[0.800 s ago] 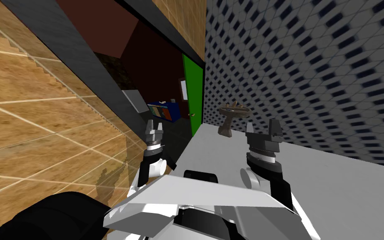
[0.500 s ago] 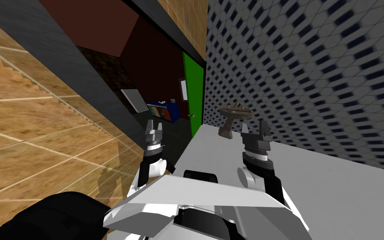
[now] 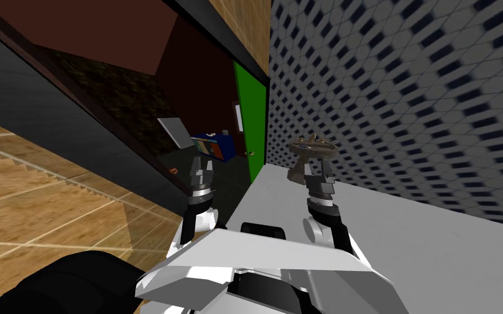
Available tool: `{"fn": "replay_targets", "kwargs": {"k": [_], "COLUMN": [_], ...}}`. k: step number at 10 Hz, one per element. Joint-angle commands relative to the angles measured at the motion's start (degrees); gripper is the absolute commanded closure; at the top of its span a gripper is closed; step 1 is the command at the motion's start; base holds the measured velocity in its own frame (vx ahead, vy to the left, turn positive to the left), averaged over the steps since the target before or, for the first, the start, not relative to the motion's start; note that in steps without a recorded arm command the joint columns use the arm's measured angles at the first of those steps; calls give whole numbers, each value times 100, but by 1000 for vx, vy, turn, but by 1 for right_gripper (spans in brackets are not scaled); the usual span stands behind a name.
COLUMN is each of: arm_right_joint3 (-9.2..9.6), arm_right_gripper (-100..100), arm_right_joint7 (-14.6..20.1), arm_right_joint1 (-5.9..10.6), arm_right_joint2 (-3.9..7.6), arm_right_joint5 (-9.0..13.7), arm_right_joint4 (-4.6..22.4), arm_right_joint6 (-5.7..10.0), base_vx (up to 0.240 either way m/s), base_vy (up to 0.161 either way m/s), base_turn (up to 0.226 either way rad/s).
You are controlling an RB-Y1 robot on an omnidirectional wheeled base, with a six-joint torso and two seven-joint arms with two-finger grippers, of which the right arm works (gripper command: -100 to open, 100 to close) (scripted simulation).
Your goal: Push the door open
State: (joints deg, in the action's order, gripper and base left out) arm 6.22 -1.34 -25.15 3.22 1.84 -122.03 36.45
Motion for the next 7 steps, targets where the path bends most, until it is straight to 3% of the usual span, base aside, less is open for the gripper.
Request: {"fn": "replay_targets", "kwargs": {"k": [1,7], "arm_right_joint3": [166,808], "arm_right_gripper": [-100,-100], "arm_right_joint7": [21,127], "arm_right_joint1": [136,497], "arm_right_joint2": [31,157], "arm_right_joint5": [-9,-26], "arm_right_joint4": [224,1082], "arm_right_joint6": [-16,73], "base_vx": [191,170], "base_vy": [-31,-29], "base_turn": [11,16]}}
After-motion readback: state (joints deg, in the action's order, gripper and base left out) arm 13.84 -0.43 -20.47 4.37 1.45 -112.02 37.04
